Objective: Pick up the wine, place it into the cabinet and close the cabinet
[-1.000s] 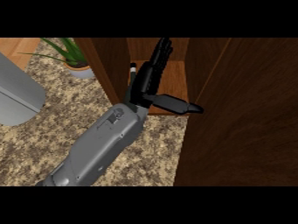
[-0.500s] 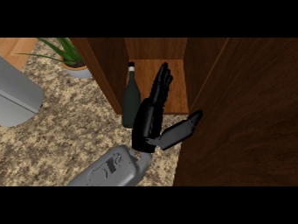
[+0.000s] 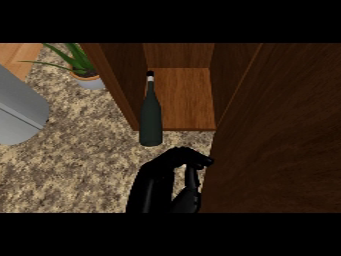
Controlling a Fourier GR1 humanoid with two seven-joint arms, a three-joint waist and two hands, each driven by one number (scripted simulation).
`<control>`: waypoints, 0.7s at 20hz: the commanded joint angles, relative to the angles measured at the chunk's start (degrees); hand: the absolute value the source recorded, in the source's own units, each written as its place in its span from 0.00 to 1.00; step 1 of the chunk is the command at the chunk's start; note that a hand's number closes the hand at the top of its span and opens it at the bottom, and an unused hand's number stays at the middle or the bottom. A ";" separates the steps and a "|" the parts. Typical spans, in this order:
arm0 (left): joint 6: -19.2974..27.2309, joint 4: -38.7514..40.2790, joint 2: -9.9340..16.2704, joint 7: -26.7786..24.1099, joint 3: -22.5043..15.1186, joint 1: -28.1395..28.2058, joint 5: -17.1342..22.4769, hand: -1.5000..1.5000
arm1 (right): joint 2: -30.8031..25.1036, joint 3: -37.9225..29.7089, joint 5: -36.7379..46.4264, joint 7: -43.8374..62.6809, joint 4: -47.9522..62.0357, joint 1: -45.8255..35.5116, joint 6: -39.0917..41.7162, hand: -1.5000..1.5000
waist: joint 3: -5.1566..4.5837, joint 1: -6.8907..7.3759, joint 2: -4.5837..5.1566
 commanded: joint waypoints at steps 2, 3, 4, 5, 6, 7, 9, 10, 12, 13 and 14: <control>-4.06 -8.72 5.41 -1.49 -4.36 9.34 -1.07 1.00 | -0.06 -0.16 -1.27 -0.29 -2.46 3.08 1.16 0.00 | -0.01 -0.17 0.13; -5.99 -11.15 8.55 -0.42 -3.37 9.95 -0.42 1.00 | 0.96 1.64 1.66 0.68 -0.09 -0.65 -1.49 0.00 | -0.04 0.00 0.11; -6.33 -10.08 8.25 -1.28 -2.36 10.42 -0.70 1.00 | 0.81 4.08 1.19 3.13 -1.90 -2.24 -1.37 0.00 | -0.05 -0.11 0.09; -6.57 -13.44 10.85 0.63 -2.22 10.34 -0.74 1.00 | -0.38 -0.77 -5.54 4.49 -4.36 -0.18 0.26 0.00 | -0.01 -0.27 0.04; -9.60 -14.83 13.74 -3.32 -1.66 13.91 0.89 1.00 | 0.44 2.95 -6.33 4.39 -2.91 -0.33 1.54 1.00 | -0.06 0.22 0.01; -7.68 -16.76 13.40 -2.74 -3.23 15.19 -0.20 1.00 | 0.63 4.56 -6.13 2.60 -3.25 -0.09 2.93 1.00 | -0.03 0.36 0.00; -12.56 -20.22 19.52 -4.40 -0.98 18.74 2.26 1.00 | -0.45 6.80 -4.85 0.67 -3.52 0.42 5.61 1.00 | -0.06 0.73 0.03; -13.32 -22.75 21.22 -1.63 1.48 17.61 3.96 1.00 | 0.01 7.62 -4.63 -0.54 -3.31 -0.50 5.87 1.00 | -0.04 0.63 0.08; -18.33 -19.15 23.30 -5.72 4.95 19.57 6.34 1.00 | 3.30 8.75 -8.65 1.15 -3.18 -0.71 3.76 1.00 | -0.10 0.51 0.20; -19.43 -20.66 24.69 -6.10 5.10 21.44 7.23 1.00 | 4.68 10.88 -7.34 3.69 -3.37 -3.59 1.60 1.00 | -0.18 0.73 -0.06; -19.34 -21.76 25.64 -6.65 5.84 22.10 6.84 1.00 | 6.55 12.21 -8.62 3.33 -0.63 -3.64 1.49 1.00 | -0.17 1.43 0.01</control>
